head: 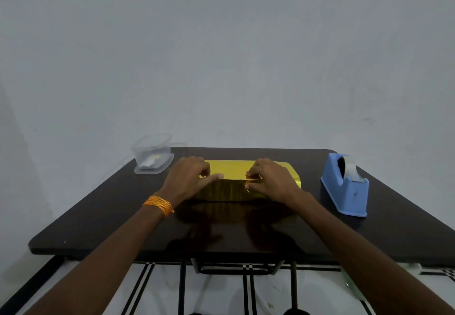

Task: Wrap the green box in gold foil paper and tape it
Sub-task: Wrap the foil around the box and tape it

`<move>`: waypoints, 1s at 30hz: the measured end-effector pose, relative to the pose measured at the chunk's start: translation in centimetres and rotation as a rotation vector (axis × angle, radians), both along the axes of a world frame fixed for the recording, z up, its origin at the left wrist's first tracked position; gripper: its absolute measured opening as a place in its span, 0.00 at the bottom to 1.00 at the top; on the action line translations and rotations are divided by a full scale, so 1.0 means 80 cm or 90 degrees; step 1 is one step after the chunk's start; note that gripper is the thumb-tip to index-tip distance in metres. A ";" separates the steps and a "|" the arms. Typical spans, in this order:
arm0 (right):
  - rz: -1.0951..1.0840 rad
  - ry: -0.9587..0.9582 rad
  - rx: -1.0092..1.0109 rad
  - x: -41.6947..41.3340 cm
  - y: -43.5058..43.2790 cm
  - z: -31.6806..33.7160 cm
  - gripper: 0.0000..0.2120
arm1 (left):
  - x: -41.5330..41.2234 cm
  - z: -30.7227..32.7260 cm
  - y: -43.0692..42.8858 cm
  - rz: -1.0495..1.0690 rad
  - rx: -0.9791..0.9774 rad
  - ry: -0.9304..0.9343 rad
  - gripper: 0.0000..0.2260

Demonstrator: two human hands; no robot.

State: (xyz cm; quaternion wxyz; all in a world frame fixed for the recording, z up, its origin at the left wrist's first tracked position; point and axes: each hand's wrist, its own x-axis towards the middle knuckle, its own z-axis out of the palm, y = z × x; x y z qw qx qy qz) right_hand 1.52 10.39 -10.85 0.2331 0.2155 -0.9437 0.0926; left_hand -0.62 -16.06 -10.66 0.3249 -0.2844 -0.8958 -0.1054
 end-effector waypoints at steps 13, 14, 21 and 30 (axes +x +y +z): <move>-0.210 0.112 -0.375 0.054 0.127 0.047 0.06 | 0.030 0.046 0.205 -0.212 0.232 -0.187 0.06; -0.255 0.118 -0.398 0.062 0.149 0.047 0.07 | 0.033 0.044 0.229 -0.231 0.225 -0.213 0.06; -0.435 -0.023 -0.623 0.092 0.247 0.016 0.16 | 0.033 0.014 0.359 -0.257 0.123 -0.352 0.19; -0.381 -0.257 -0.848 0.072 0.244 0.021 0.08 | 0.019 -0.010 0.390 -0.278 0.149 -0.365 0.15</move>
